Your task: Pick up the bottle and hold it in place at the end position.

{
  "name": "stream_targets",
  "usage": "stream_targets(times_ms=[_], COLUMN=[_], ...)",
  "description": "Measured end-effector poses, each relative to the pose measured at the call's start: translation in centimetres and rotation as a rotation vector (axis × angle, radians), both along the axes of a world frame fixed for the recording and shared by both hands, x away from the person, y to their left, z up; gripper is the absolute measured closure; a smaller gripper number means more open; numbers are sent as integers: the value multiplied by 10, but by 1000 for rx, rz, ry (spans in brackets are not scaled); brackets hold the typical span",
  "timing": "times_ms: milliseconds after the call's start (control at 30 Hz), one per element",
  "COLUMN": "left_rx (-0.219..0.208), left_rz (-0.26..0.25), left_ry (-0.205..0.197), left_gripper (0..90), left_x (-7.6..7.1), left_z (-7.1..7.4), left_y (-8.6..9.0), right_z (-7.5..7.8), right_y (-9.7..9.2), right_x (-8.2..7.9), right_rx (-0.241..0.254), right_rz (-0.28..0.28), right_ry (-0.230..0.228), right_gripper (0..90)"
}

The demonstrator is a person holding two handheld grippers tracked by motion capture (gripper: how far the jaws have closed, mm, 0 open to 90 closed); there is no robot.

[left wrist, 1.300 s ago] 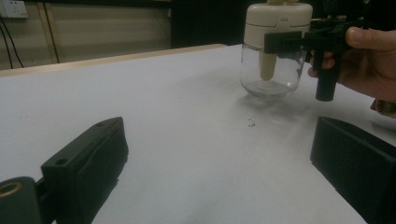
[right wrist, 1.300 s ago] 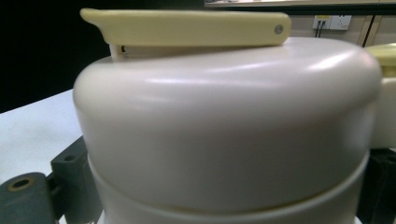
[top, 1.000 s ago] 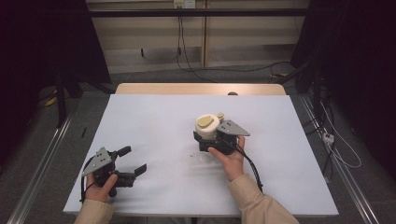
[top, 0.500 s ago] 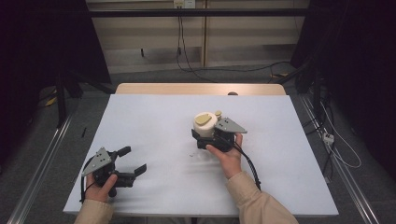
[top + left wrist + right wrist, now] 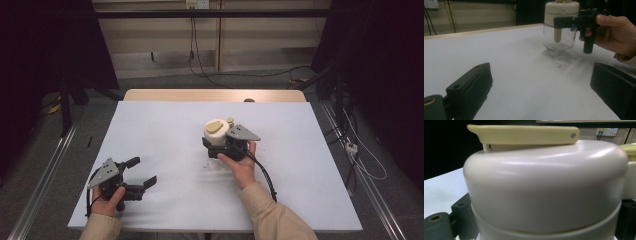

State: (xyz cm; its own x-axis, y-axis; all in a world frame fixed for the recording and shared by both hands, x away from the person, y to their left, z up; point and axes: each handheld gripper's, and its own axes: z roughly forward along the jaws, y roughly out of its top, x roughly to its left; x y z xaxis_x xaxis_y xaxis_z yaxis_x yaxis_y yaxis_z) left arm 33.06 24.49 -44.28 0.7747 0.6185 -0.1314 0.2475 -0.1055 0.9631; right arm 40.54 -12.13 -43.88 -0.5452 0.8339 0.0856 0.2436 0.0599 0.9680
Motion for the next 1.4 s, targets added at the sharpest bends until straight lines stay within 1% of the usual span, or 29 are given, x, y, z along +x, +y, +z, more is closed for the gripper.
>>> stream_targets(times_ms=[567, 633, 867, 1067, 1133, 1400], left_rx=[0, 0, -3, -4, -2, -2], left_rz=[7, 9, 10, 6, 8, 11], left_ry=[3, 3, 9, 10, 10, 13], left_gripper=[36, 36, 36, 36, 36, 36], left_x=[-1, -1, -2, -2, -2, -2], left_z=[-1, -1, -2, -2, -2, -3], left_y=[2, 3, 3, 2, 3, 4], right_z=[-4, -5, -6, -8, -9, -10], right_y=[2, 3, 4, 4, 5, 8], right_x=[6, 7, 9, 11, 12, 14], right_rx=[0, -8, -6, -16, -23, -20], right_rz=[2, 7, 1, 1, 4, 6], right_ry=[11, 10, 13, 20, 16, 17], right_gripper=[67, 68, 67, 67, 67, 67])
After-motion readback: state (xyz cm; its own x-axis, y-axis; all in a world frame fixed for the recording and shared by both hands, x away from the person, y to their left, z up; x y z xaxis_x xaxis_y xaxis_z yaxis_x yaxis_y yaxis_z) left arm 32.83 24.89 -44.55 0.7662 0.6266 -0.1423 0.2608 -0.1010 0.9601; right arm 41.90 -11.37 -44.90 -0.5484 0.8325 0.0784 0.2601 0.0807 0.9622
